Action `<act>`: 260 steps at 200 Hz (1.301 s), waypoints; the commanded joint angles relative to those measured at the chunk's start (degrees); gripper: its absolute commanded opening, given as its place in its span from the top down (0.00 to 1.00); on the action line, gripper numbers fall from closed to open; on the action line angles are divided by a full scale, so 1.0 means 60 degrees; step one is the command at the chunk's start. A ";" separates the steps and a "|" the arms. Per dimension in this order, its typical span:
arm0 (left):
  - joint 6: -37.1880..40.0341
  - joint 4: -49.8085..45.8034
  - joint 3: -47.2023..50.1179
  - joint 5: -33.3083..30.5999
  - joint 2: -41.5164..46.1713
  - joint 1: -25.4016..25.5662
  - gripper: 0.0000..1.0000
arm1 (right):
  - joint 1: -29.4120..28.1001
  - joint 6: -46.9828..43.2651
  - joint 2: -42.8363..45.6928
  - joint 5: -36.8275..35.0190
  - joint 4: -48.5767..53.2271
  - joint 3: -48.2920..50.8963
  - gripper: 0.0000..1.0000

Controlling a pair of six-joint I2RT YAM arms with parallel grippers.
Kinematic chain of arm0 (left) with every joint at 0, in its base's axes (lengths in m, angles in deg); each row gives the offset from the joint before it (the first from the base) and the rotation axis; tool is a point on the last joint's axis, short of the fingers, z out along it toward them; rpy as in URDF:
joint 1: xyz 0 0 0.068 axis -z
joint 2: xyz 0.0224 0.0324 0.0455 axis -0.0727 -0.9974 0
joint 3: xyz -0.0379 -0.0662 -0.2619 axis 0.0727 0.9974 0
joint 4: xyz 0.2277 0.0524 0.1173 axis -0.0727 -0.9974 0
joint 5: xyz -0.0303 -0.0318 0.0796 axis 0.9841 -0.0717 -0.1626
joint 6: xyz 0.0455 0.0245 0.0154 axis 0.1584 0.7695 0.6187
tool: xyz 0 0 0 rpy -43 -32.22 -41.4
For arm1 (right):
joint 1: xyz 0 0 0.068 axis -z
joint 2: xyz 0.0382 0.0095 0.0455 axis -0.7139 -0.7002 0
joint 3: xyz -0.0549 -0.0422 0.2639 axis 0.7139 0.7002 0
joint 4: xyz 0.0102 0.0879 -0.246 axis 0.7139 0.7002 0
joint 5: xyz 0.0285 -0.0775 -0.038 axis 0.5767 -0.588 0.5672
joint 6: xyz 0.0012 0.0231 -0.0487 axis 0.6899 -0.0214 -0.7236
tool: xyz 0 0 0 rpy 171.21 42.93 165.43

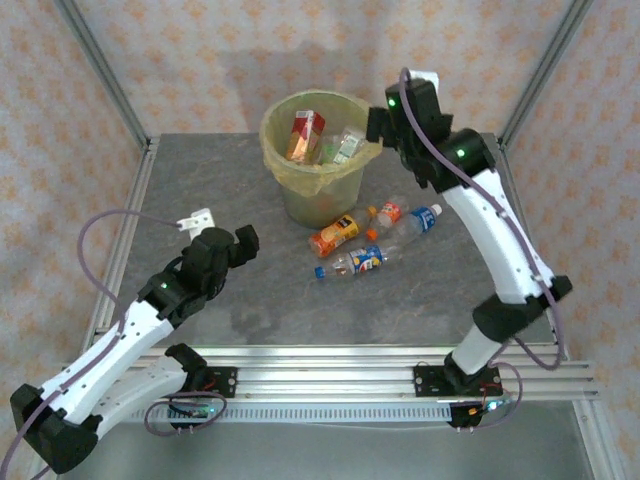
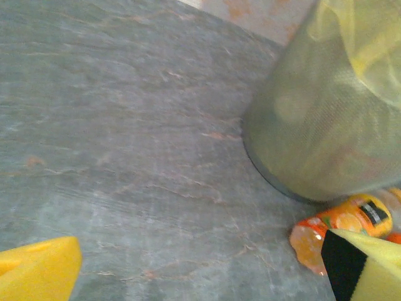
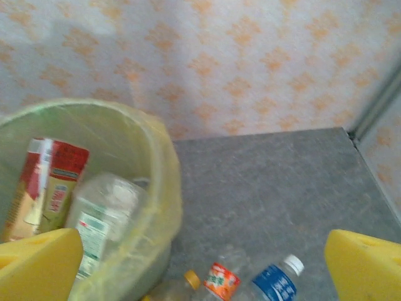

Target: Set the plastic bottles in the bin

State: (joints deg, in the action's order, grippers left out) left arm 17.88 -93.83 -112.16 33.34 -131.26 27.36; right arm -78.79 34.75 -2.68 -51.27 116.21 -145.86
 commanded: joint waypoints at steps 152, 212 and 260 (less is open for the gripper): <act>0.0183 0.1091 -0.0861 0.0326 -0.2177 0.0649 0.00 | 0.3627 0.3797 0.2606 0.3910 -0.2456 0.9006 0.01; 0.0104 0.0859 -0.0655 -0.0389 -0.1711 0.0649 0.00 | 0.4145 0.3721 0.0852 0.4468 -0.3113 0.8880 0.00; 0.0160 0.0827 -0.0696 -0.0270 -0.1928 0.0649 0.00 | 0.4236 0.3686 0.0026 0.4405 -0.3295 0.8746 0.00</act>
State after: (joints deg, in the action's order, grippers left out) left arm 18.73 -87.96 -116.40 33.71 -142.23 31.10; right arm -54.02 56.71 -0.73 -24.54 97.76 -92.38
